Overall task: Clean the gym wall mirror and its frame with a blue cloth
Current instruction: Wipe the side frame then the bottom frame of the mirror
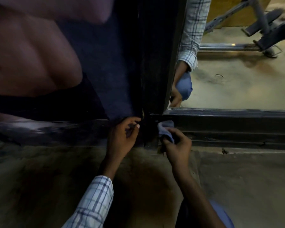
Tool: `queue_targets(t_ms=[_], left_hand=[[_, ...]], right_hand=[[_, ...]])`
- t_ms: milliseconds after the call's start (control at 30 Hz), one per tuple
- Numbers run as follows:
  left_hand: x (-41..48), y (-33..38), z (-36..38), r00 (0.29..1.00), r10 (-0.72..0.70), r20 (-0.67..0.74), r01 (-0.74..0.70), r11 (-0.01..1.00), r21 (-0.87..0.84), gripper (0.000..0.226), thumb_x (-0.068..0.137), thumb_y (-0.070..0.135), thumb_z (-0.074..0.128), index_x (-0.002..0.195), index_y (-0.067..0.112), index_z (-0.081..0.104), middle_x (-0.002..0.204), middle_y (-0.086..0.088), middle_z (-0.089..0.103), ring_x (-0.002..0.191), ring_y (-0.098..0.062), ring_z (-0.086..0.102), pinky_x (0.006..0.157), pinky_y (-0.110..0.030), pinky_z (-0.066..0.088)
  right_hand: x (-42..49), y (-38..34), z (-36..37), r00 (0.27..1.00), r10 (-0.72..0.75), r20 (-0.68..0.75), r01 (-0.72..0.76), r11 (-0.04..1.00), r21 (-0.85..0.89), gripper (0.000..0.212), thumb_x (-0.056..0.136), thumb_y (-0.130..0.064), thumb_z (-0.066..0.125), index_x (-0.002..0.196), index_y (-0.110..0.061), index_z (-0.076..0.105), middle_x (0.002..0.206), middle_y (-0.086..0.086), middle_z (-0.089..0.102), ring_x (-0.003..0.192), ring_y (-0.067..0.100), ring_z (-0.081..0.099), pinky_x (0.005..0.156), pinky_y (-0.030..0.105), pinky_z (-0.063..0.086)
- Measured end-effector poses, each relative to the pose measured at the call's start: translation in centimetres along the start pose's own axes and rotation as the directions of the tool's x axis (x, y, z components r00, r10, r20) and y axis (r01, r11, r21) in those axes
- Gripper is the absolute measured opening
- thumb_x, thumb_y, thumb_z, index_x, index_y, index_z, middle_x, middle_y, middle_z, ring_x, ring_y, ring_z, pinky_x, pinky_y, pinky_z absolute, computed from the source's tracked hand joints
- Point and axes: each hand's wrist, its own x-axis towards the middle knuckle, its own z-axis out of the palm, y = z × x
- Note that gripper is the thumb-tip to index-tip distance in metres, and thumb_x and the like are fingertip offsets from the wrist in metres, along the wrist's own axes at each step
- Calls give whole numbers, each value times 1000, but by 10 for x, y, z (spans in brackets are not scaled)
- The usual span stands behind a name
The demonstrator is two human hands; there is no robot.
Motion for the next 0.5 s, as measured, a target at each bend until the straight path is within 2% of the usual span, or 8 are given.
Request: queue_targets(t_ms=[33, 100, 133, 200, 267, 333, 400, 500], left_hand=[[-5, 0, 4, 996, -64, 61, 68, 996, -56, 21, 96, 16, 70, 103, 36, 74, 89, 17, 74, 80, 5, 66, 71, -9, 46], [-15, -1, 15, 969, -147, 200, 183, 966, -180, 10, 96, 33, 71, 97, 42, 75, 95, 16, 77, 90, -1, 72, 82, -24, 55], [-21, 2, 19, 953, -165, 255, 222, 950, -218, 7, 95, 41, 70, 98, 43, 76, 99, 15, 78, 96, -5, 73, 86, -29, 57], [-31, 12, 29, 932, -173, 318, 258, 933, -251, 7, 96, 42, 70, 101, 44, 75, 104, 18, 77, 102, -3, 71, 90, -26, 56], [-38, 24, 35, 918, -169, 358, 280, 917, -285, 10, 94, 40, 67, 103, 43, 71, 104, 25, 75, 101, 5, 69, 87, -17, 54], [-41, 32, 39, 904, -172, 391, 303, 904, -303, 14, 91, 47, 68, 104, 43, 68, 104, 28, 74, 99, 8, 68, 84, -15, 54], [-42, 33, 42, 905, -169, 390, 305, 898, -317, 26, 88, 58, 73, 107, 42, 69, 108, 23, 74, 102, 5, 69, 86, -18, 55], [-44, 35, 48, 923, -151, 355, 281, 893, -352, 48, 81, 63, 69, 118, 33, 71, 113, 12, 75, 109, -6, 70, 90, -31, 58]], right_hand=[[-6, -5, -6, 996, 79, 28, -82, 989, 125, 31, 84, 6, 76, 97, -22, 76, 85, -11, 76, 78, 3, 70, 67, 26, 59], [-22, -8, -15, 980, 183, 83, -200, 934, 295, 30, 86, 0, 77, 100, -25, 74, 88, -11, 77, 78, 6, 72, 62, 25, 59], [-28, -8, -19, 972, 214, 101, -236, 912, 336, 29, 85, -2, 78, 103, -25, 74, 91, -8, 78, 81, 9, 74, 64, 26, 59], [-32, -11, -22, 958, 253, 139, -287, 887, 361, 30, 84, -11, 79, 111, -20, 75, 102, 0, 79, 93, 18, 75, 74, 33, 61], [-30, -11, -25, 943, 269, 196, -325, 873, 365, 39, 81, -21, 79, 119, -14, 74, 110, 7, 78, 104, 27, 73, 88, 42, 60], [-27, -10, -30, 928, 273, 253, -357, 844, 401, 46, 81, -27, 80, 124, -12, 73, 115, 11, 76, 111, 32, 71, 95, 45, 57], [-26, -10, -35, 912, 278, 302, -392, 811, 435, 45, 84, -32, 79, 124, -12, 73, 118, 13, 75, 113, 29, 70, 98, 42, 56], [-23, -12, -47, 885, 298, 358, -448, 758, 475, 30, 91, -24, 67, 117, -12, 76, 120, 15, 74, 112, 29, 69, 99, 40, 53]])
